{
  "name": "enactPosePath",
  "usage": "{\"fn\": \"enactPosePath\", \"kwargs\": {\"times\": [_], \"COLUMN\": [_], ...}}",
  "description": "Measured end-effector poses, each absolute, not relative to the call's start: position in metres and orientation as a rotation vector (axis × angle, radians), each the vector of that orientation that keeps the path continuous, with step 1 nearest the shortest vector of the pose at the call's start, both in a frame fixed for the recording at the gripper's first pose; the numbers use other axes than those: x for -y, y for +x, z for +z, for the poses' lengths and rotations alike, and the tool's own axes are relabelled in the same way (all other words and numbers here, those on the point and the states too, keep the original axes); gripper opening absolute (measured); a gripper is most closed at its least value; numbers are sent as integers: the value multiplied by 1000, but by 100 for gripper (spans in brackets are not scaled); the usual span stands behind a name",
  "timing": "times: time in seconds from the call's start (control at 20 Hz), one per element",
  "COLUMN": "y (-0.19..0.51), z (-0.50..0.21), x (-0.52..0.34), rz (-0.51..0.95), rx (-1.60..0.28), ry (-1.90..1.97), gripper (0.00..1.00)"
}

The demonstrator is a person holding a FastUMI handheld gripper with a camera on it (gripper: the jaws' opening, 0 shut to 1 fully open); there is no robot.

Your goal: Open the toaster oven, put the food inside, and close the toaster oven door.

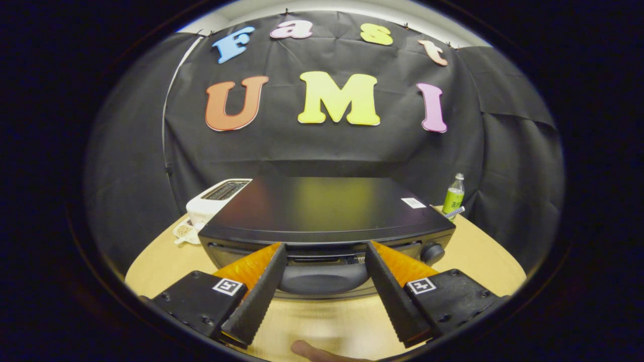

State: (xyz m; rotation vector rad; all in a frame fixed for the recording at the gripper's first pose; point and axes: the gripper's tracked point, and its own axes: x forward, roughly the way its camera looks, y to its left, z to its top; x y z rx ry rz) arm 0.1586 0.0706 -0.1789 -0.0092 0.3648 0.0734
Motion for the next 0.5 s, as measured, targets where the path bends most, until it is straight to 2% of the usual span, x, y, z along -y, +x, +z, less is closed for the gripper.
{"fn": "enactPosePath", "kwargs": {"times": [0.5], "y": [108], "z": [-202], "x": [-58], "rz": [71], "rx": [-386], "ry": [-5], "gripper": [100]}}
